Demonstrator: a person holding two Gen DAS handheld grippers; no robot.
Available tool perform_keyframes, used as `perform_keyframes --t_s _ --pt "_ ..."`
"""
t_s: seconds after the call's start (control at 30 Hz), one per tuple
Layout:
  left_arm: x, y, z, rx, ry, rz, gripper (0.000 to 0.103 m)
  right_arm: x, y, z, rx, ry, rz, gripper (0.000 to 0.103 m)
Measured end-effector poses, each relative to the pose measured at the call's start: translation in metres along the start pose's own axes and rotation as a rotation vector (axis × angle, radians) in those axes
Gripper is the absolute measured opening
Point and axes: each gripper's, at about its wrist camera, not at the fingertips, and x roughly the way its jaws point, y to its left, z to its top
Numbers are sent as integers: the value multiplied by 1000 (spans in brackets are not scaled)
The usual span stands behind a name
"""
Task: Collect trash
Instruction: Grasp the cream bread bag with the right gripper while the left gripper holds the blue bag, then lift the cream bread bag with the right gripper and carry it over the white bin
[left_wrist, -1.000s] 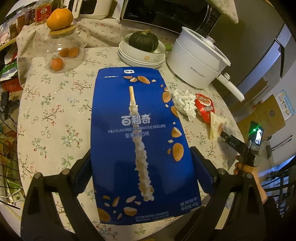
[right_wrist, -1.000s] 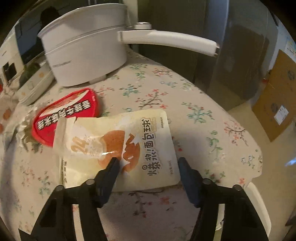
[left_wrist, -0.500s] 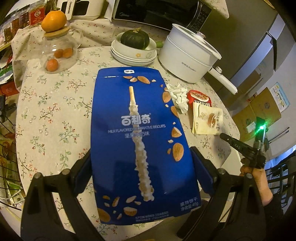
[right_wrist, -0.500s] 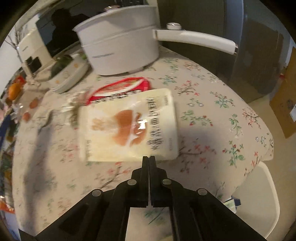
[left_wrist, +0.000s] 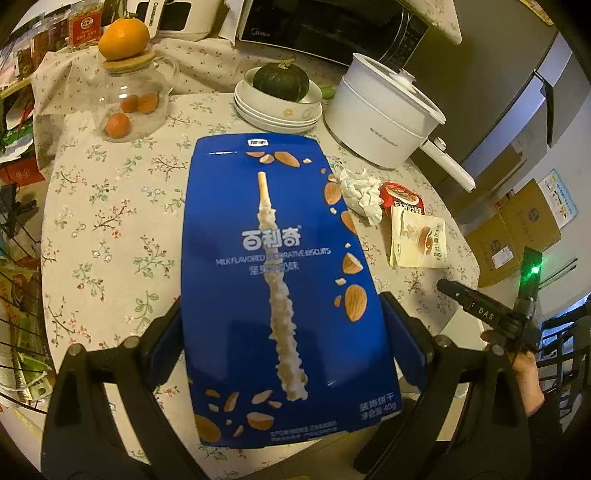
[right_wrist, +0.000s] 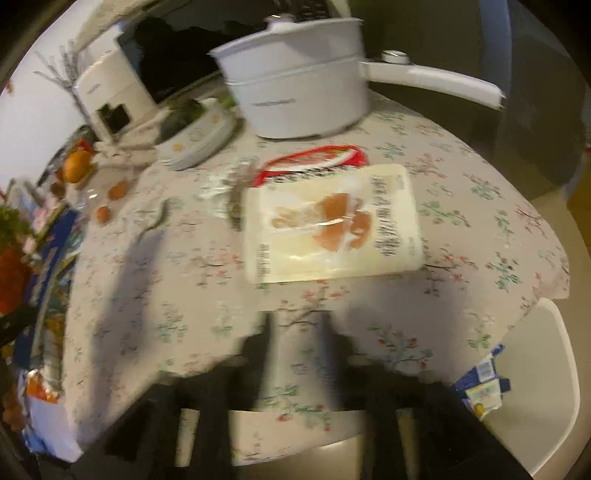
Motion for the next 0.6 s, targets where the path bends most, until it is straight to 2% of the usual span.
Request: perform_keyframes --t_s 0.03,0.2,0.43,0.57,0.6 --pt "0 1 0 1 1 2 96 1 -4 3 -4 -25 -34 77" --pt "4 0 3 -7 2 9 96 19 -18 12 -45 -22 -159 81" --pt "14 -5 3 4 18 30 96 46 -34 33 -3 -32 -135 84" --pt "20 -6 3 17 29 42 96 66 -38 38 -11 -3 -164 85" --pt "21 -6 3 18 31 44 96 68 -36 37 -25 -23 -175 86"
